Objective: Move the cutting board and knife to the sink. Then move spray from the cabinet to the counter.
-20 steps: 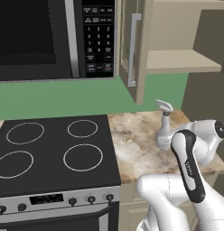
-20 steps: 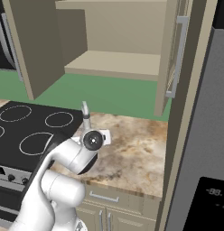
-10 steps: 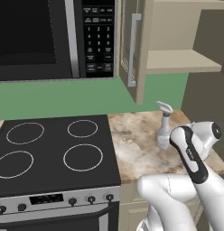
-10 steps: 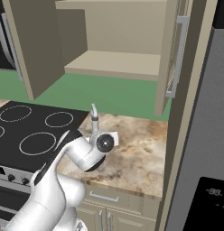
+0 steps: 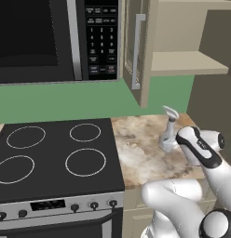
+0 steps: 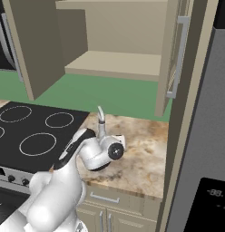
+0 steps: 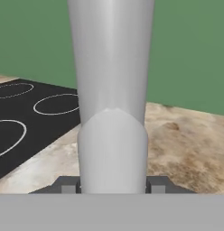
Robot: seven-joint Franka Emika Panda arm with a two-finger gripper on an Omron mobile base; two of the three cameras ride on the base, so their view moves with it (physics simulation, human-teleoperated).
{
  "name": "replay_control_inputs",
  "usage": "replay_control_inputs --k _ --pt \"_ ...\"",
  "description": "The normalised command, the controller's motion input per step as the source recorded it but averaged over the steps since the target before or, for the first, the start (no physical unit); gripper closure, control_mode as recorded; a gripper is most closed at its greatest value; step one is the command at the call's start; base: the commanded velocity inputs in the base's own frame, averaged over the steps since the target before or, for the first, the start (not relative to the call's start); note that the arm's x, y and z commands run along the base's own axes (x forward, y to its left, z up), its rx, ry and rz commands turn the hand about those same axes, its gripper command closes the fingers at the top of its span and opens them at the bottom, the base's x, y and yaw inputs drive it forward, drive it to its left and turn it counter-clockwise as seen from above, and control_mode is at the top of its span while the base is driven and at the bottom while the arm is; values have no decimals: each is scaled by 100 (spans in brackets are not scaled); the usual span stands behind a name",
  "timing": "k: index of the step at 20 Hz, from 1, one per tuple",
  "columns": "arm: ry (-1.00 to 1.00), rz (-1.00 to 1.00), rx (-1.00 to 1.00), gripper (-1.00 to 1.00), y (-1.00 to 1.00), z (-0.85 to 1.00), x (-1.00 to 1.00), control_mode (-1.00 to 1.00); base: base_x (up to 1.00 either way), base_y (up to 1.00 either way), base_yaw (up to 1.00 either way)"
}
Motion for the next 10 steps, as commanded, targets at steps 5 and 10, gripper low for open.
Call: replay_control_inputs --k 5,10 --pt "-11 0 0 100 0 -37 20 -100 0 0 0" --pt "-3 0 0 100 2 -28 3 -100 0 0 0"
